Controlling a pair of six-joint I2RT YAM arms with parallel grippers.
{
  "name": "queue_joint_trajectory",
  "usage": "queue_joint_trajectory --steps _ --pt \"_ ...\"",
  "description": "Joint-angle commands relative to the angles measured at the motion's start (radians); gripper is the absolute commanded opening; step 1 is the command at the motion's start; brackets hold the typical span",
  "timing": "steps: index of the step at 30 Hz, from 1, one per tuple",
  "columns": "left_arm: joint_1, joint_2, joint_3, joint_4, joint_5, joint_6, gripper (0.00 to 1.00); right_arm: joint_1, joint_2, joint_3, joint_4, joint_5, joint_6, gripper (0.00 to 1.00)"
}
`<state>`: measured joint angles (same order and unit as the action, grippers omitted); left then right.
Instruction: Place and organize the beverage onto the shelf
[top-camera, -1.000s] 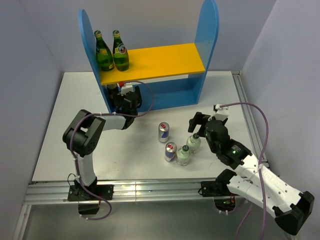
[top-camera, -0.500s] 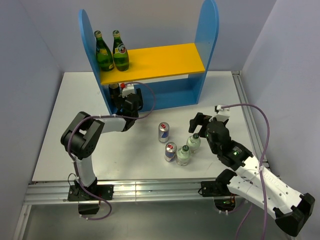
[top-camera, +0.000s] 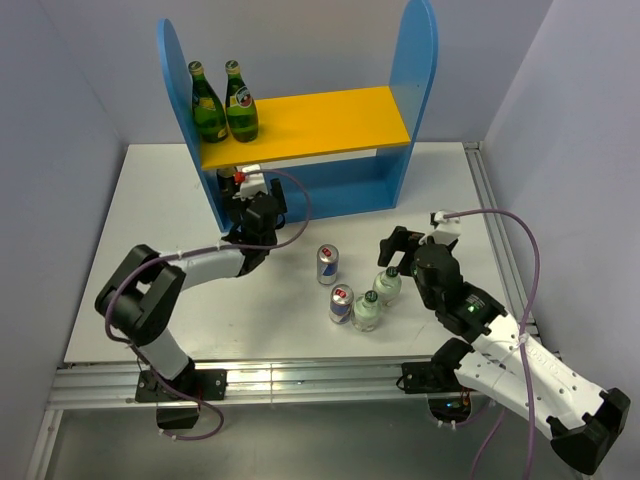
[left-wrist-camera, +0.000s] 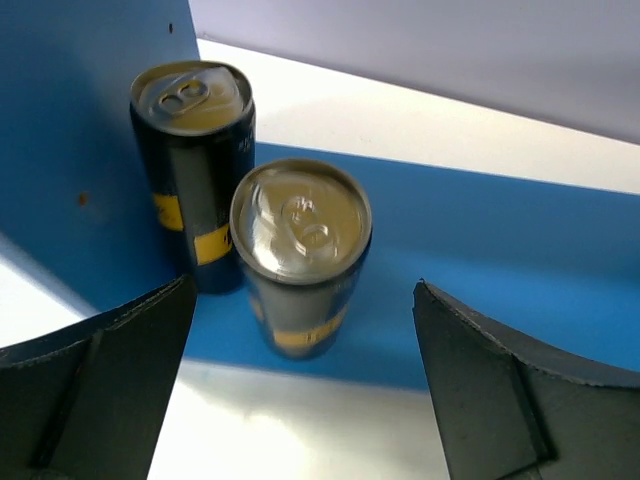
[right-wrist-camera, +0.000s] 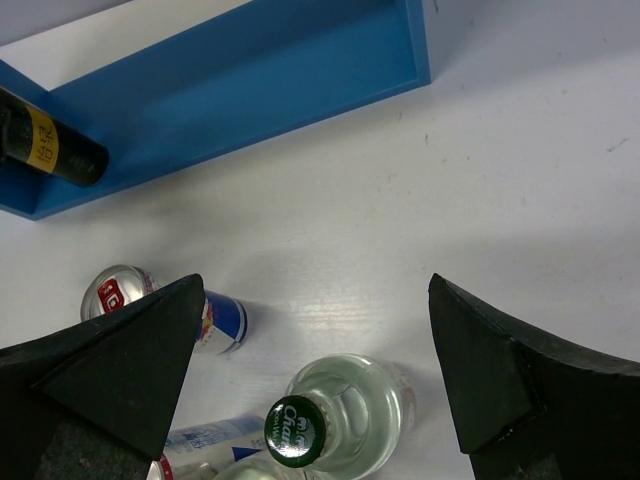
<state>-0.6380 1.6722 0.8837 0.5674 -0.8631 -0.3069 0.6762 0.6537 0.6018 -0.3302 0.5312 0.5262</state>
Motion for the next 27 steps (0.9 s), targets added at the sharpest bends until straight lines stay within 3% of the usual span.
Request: queue_joint_trajectory --steps 1,8,16,21,27 --pt "-0.040 -0.112 -0.025 -0.097 -0.050 -0.066 0.98 0.005 -0.008 -0.005 0.058 -0.006 -0.012 1.00" --pt "-0.179 -0.342 -0.144 -0.282 0.074 -0.104 0.98 0.005 -0.005 -0.013 0.086 -0.056 -0.038 1.00" --pt "-0.379 -0.535 -0.261 -0.359 0.285 -0.135 0.99 0.005 0.001 -0.010 0.077 -0.030 -0.035 1.00" --pt "-0.416 -0.601 -0.420 -0.235 0.406 -0.153 0.99 0.005 0.006 -0.010 0.074 -0.017 -0.034 1.00" --pt "-0.425 -0.488 -0.469 -0.054 0.443 -0.170 0.99 0.005 0.014 -0.005 0.068 -0.007 -0.031 1.00"
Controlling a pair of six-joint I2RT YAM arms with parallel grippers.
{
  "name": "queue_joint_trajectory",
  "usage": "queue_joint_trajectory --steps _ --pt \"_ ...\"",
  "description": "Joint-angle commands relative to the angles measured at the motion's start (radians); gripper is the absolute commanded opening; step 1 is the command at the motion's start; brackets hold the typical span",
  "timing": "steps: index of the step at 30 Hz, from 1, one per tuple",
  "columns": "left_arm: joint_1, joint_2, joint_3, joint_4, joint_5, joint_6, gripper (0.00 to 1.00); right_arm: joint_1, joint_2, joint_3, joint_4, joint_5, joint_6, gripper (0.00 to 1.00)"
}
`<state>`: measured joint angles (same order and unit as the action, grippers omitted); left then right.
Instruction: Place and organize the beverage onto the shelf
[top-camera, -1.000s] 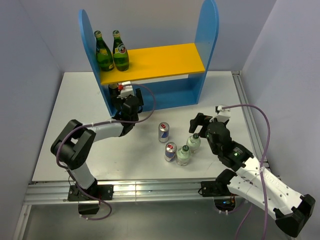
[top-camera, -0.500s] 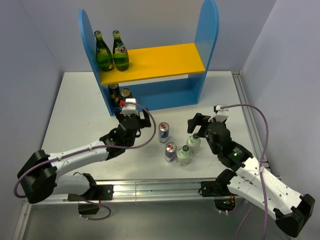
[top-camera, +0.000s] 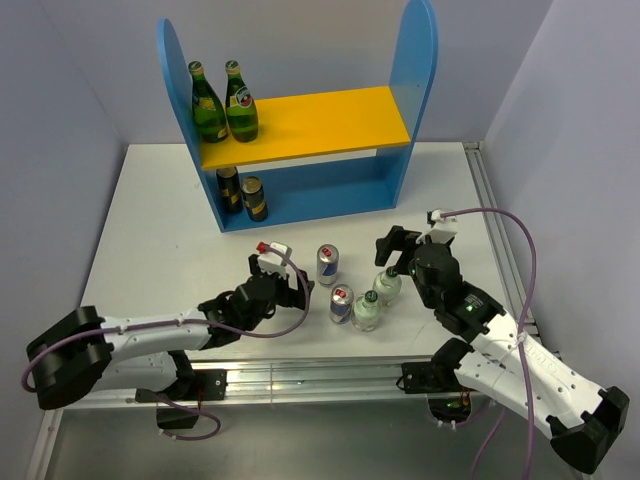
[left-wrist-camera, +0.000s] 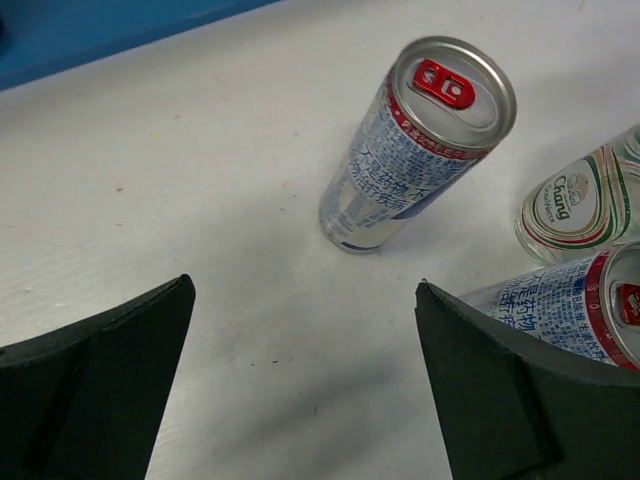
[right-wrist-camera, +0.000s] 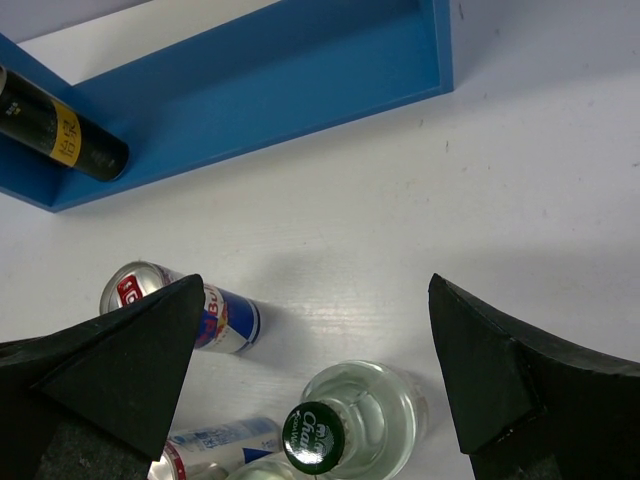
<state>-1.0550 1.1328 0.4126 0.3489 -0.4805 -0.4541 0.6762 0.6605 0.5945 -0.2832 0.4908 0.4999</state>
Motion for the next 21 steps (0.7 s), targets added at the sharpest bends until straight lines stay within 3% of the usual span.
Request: queue_joint_trajectory --steps 1,21 --pt "-0.008 0.071 0.008 0.183 0.060 -0.023 0.99 0.005 0.007 0.002 0.019 0.035 -0.004 1.00" --pt "-0.008 0.473 0.183 0.464 0.022 0.038 0.96 0.006 0.001 -0.001 0.019 0.035 0.002 1.00"
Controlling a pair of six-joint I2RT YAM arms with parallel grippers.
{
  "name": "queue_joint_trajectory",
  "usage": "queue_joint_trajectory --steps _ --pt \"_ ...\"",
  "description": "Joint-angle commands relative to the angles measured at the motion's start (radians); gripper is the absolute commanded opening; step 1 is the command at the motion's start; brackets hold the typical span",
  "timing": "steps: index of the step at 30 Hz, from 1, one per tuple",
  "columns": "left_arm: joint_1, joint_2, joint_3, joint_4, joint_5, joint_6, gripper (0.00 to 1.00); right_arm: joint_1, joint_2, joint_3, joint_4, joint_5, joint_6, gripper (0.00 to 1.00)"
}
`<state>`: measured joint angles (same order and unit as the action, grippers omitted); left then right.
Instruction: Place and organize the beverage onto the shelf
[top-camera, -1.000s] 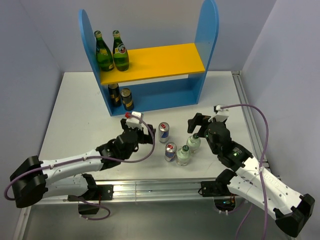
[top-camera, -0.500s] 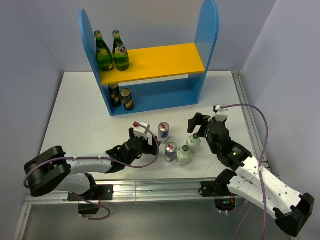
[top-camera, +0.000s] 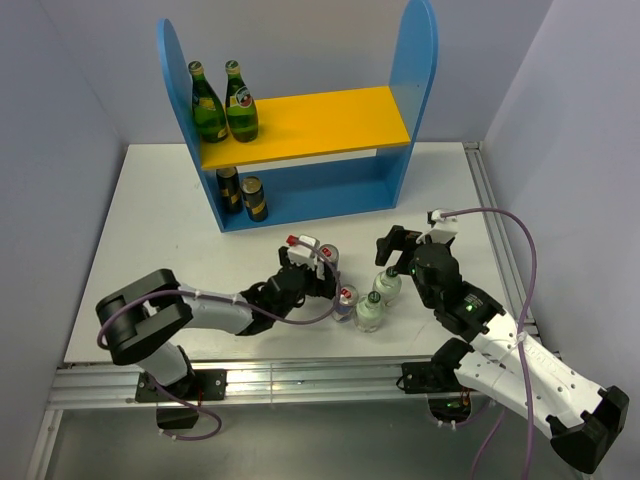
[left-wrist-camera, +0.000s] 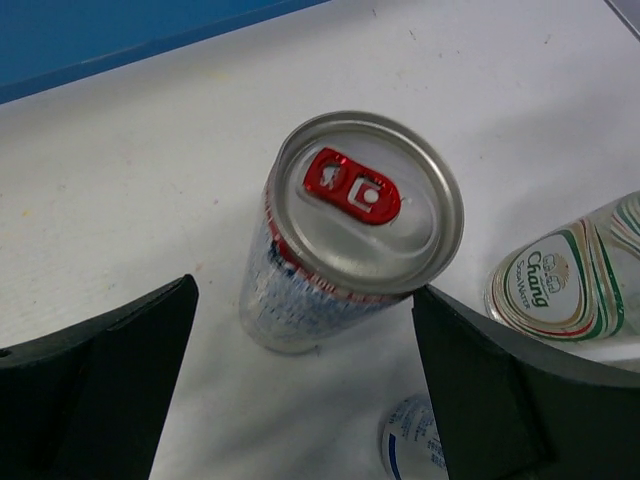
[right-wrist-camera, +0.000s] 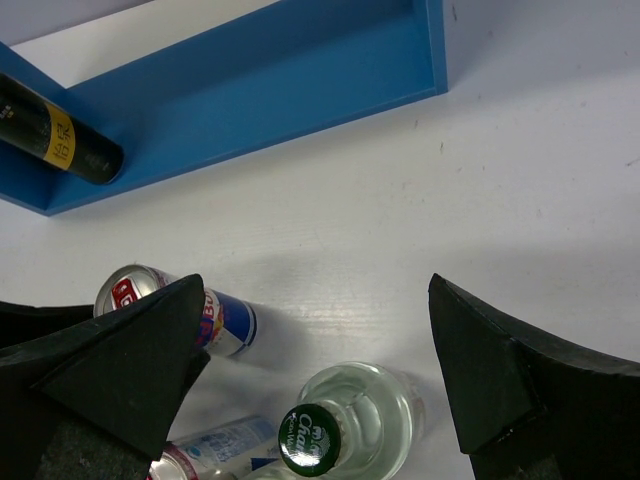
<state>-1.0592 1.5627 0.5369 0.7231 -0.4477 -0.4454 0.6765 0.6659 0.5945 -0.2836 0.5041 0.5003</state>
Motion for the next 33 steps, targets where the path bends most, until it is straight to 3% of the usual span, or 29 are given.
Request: queue_joint_trajectory --steps 1,6,9,12,13,16,18,19,26,33 --pt "-0.004 0.056 0.078 0.098 -0.017 0.033 0.95 0.005 -0.006 -0.001 0.018 0.022 0.000 1.00" --pt "-0.002 0.129 0.124 0.122 -0.061 0.051 0.92 0.005 -0.011 -0.002 0.020 0.022 0.000 1.00" --pt "-0.002 0.160 0.135 0.151 -0.091 0.053 0.83 0.005 -0.011 -0.002 0.021 0.021 0.000 1.00" --pt "0.001 0.184 0.159 0.145 -0.101 0.065 0.65 0.005 -0.011 -0.002 0.021 0.019 0.000 1.00" --pt "0.001 0.189 0.166 0.144 -0.106 0.071 0.51 0.005 -0.011 -0.002 0.021 0.019 0.000 1.00" --pt "0.002 0.185 0.181 0.124 -0.109 0.071 0.21 0.005 -0.011 -0.002 0.020 0.021 0.001 1.00" --pt "0.001 0.166 0.187 0.107 -0.115 0.073 0.12 0.006 -0.014 -0.002 0.020 0.022 0.001 1.00" --pt "0.001 0.154 0.192 0.067 -0.126 0.070 0.00 0.005 -0.015 -0.002 0.020 0.022 0.001 1.00" --pt "0.001 -0.008 0.372 -0.296 -0.212 0.100 0.00 0.005 -0.023 -0.004 0.024 0.016 0.001 1.00" --pt "0.019 -0.030 0.781 -0.602 -0.256 0.188 0.00 0.005 -0.020 -0.002 0.029 0.005 0.000 1.00"
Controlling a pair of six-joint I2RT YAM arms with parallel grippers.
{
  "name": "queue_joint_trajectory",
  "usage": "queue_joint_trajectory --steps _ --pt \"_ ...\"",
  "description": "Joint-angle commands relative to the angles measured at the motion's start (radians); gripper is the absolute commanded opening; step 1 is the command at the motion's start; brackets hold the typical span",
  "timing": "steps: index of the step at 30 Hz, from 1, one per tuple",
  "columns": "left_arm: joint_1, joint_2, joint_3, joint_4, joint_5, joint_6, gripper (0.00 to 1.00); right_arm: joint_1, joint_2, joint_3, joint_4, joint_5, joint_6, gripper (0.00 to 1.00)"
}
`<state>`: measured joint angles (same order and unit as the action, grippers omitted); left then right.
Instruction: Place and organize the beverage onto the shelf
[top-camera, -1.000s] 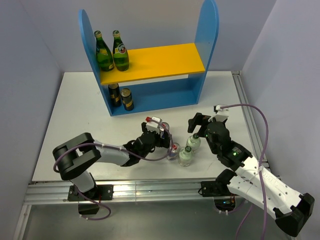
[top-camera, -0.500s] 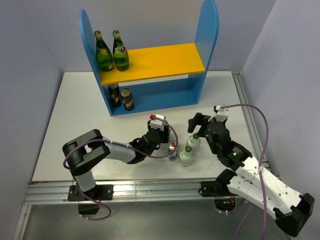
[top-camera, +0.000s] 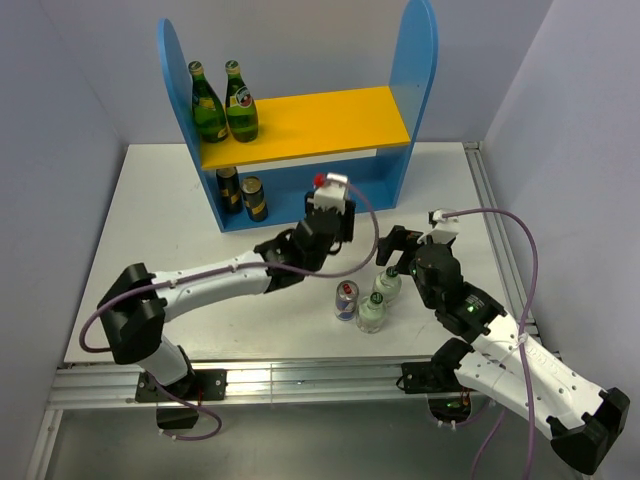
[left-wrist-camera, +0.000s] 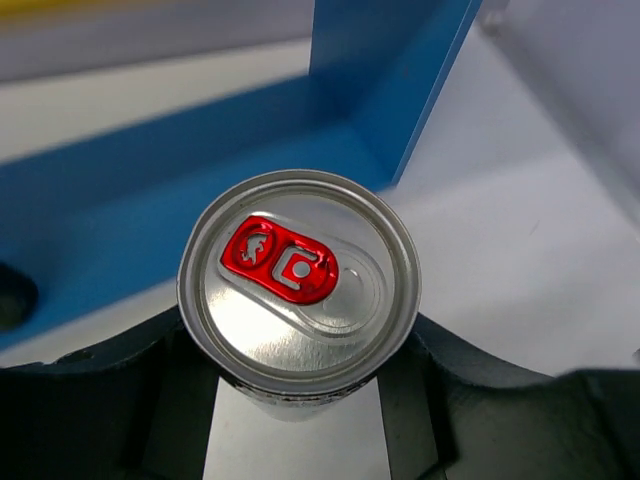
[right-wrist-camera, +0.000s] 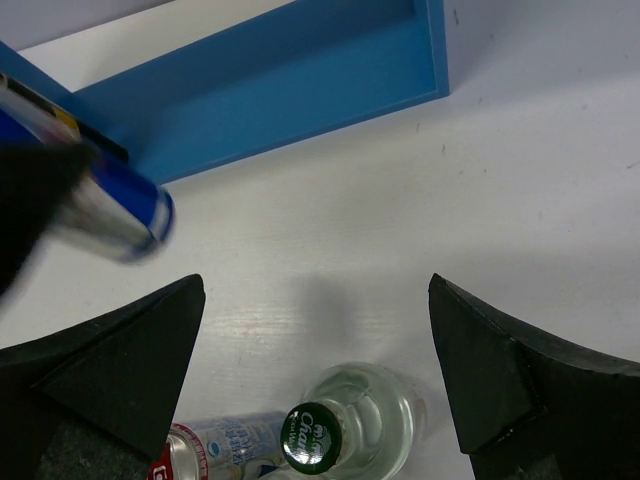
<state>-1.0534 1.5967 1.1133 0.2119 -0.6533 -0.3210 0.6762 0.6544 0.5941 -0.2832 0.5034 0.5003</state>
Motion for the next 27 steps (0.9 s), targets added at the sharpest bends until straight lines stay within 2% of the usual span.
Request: queue_joint_trajectory --steps 1,5,9,16,19,27 --pt "0.019 -0.055 0.256 -0.129 -0.055 0.082 0.00 0.005 -0.009 -0.002 0.029 0.004 0.001 1.00" --pt "0.065 0.018 0.526 -0.239 -0.014 0.123 0.00 0.005 -0.016 -0.004 0.029 -0.002 0.001 1.00" --pt "0.179 0.114 0.725 -0.319 0.085 0.119 0.00 0.006 -0.027 -0.007 0.032 -0.008 0.001 1.00" --pt "0.335 0.406 1.201 -0.450 0.243 0.105 0.00 0.005 -0.047 -0.017 0.030 -0.019 0.006 1.00" --pt "0.378 0.472 1.267 -0.441 0.299 0.094 0.01 0.005 -0.053 -0.017 0.032 -0.023 0.007 1.00" --pt "0.411 0.536 1.333 -0.393 0.331 0.095 0.06 0.005 -0.059 -0.023 0.038 -0.034 0.011 1.00"
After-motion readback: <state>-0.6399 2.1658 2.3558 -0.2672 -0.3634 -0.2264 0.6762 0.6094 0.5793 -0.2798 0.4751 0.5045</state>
